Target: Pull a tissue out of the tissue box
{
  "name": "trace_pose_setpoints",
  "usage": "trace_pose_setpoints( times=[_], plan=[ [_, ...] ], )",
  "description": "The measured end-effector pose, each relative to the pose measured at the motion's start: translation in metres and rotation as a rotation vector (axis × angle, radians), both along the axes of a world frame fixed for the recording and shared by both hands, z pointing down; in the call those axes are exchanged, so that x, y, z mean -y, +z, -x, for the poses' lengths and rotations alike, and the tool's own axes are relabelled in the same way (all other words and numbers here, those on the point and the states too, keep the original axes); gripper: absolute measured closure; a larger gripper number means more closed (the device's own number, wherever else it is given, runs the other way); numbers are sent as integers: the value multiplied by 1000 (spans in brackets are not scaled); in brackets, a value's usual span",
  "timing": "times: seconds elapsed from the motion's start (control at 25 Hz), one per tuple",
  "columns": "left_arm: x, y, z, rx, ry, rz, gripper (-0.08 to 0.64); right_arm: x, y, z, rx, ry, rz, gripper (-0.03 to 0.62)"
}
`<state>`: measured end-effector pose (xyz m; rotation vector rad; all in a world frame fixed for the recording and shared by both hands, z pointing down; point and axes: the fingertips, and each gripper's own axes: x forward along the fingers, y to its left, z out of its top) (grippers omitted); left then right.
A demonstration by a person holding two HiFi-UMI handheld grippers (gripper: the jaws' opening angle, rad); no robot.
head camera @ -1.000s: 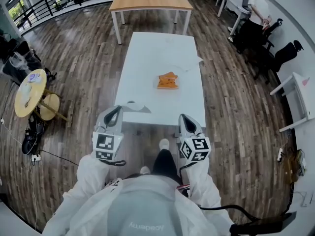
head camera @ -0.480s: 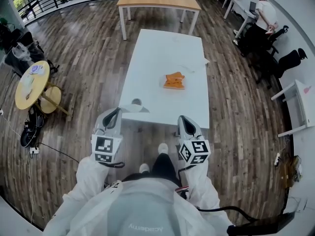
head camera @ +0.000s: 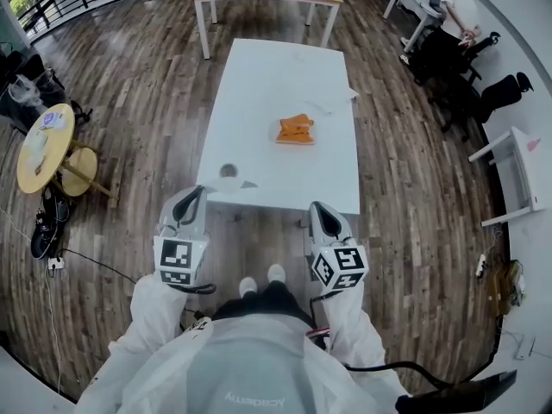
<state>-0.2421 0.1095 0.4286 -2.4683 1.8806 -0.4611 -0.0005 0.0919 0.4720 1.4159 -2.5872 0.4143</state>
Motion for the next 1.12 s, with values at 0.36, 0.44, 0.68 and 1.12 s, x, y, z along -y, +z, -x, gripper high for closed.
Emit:
trace_pose_setpoints(
  times=[0.36, 0.44, 0.68, 1.12],
  plan=[
    [4, -3, -6, 1, -12, -1, 558, -2, -5, -16, 4, 5, -2, 591],
    [5, -3, -9, 0, -13, -1, 558, -2, -6, -19, 2, 7, -6, 591],
    [10, -5, -15, -9, -23, -1, 558, 4, -12, -31, 4, 10, -15, 591],
    [14, -6, -25, 0, -46, -13, 558, 6, -25, -48, 22, 14, -51, 591]
  ],
)
